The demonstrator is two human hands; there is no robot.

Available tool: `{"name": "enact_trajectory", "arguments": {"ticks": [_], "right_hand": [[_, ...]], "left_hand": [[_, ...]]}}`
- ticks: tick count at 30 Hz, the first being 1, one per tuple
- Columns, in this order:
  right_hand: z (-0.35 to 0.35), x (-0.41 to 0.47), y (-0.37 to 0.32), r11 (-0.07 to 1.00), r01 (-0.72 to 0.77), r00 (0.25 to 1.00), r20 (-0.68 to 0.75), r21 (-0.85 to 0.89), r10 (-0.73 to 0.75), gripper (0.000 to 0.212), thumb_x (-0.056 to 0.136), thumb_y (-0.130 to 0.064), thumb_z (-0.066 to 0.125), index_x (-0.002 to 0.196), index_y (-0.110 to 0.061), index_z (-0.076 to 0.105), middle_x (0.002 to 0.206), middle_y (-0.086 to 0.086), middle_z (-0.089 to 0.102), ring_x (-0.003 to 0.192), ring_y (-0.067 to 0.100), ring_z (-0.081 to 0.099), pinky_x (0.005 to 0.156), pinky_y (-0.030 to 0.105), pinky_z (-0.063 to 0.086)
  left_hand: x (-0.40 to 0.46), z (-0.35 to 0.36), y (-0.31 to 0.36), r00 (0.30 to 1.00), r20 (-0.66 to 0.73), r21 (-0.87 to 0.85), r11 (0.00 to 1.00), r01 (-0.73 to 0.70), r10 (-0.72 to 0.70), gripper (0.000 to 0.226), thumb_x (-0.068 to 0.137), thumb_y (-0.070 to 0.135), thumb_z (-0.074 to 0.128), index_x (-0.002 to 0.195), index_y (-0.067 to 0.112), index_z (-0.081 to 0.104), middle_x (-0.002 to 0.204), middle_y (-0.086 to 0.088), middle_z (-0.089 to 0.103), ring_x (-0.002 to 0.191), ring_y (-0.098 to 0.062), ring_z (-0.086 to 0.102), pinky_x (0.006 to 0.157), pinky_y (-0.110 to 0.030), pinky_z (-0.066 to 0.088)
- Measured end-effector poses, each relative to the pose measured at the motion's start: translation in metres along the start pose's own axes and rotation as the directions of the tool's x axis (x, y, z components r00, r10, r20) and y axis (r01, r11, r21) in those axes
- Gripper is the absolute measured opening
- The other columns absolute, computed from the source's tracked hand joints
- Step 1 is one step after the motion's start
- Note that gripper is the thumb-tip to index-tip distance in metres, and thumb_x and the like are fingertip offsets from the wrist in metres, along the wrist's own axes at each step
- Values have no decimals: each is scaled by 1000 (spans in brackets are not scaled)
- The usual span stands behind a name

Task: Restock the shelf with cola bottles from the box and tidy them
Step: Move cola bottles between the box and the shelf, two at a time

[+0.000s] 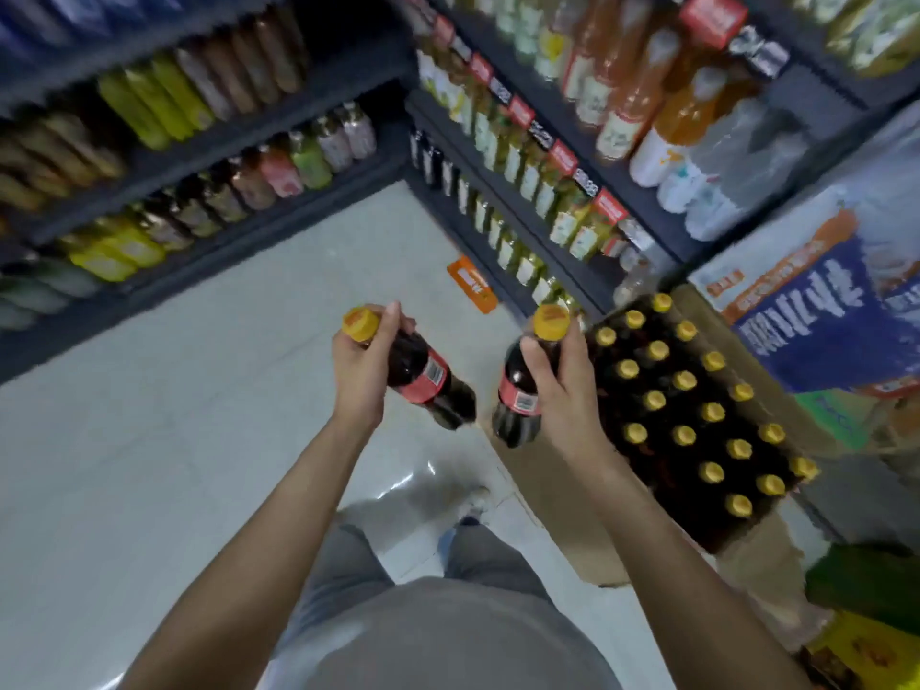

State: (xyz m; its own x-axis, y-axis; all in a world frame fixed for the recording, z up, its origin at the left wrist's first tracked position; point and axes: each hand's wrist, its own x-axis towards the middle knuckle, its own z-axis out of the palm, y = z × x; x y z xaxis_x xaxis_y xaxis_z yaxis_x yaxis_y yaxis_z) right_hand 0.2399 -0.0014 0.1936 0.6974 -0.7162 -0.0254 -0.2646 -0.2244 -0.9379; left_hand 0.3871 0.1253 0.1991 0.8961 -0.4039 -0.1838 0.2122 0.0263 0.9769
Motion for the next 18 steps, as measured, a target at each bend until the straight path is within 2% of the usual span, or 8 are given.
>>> {"name": "enact_trajectory", "arguments": {"ticks": [3,6,9,12,13,15,18], "right_hand": [[81,11,-27,1000,8,979,205,-19,-4,53,86,-60,44,111,-13,53,105,9,57,104,23,53,96,39,42],[170,17,-62,998,58,929,368,-29,-43,47,83,-57,52,101,-13,57,97,9,61,100,27,55,93,45,44],[262,16,-103,992,124,873,479,-31,-94,36,80,-47,59,95,-15,60,95,9,64,97,27,59,89,38,45],[353,10,-146,988,154,816,561,26,-142,16,82,-37,66,91,-25,62,97,9,66,95,19,62,89,32,46],[382,7,-161,988,134,799,583,71,-150,9,85,-27,68,91,-25,62,97,8,67,93,10,62,88,25,46],[435,3,-198,983,103,768,616,150,-174,15,87,-8,64,96,-20,62,98,1,66,88,-5,61,85,13,45],[509,-2,-255,968,143,698,672,208,-247,15,88,-7,62,101,-12,64,100,-4,67,88,-5,61,83,11,45]], "left_hand": [[7,-88,18,984,-178,31,1000,-3,8,26,93,15,58,69,10,63,65,12,69,70,-2,64,71,-15,49],[11,-178,35,969,-243,96,995,-15,38,25,90,15,62,66,18,62,65,15,68,70,0,62,73,-15,47],[17,-269,55,960,-261,177,983,-54,99,27,87,19,68,62,16,56,57,16,57,61,1,53,64,-13,41],[20,-363,82,935,-319,223,971,-86,156,31,80,36,67,62,14,54,59,7,51,61,-5,48,60,-17,39],[20,-393,91,929,-331,231,969,-90,166,29,78,39,66,62,18,54,61,6,52,62,-7,49,61,-19,40],[22,-452,113,919,-353,256,963,-88,178,24,77,41,65,65,22,57,64,10,56,67,-7,53,67,-20,42],[22,-530,147,926,-324,225,966,-124,195,14,78,36,60,82,22,62,82,11,60,80,0,56,79,-15,42]]}}
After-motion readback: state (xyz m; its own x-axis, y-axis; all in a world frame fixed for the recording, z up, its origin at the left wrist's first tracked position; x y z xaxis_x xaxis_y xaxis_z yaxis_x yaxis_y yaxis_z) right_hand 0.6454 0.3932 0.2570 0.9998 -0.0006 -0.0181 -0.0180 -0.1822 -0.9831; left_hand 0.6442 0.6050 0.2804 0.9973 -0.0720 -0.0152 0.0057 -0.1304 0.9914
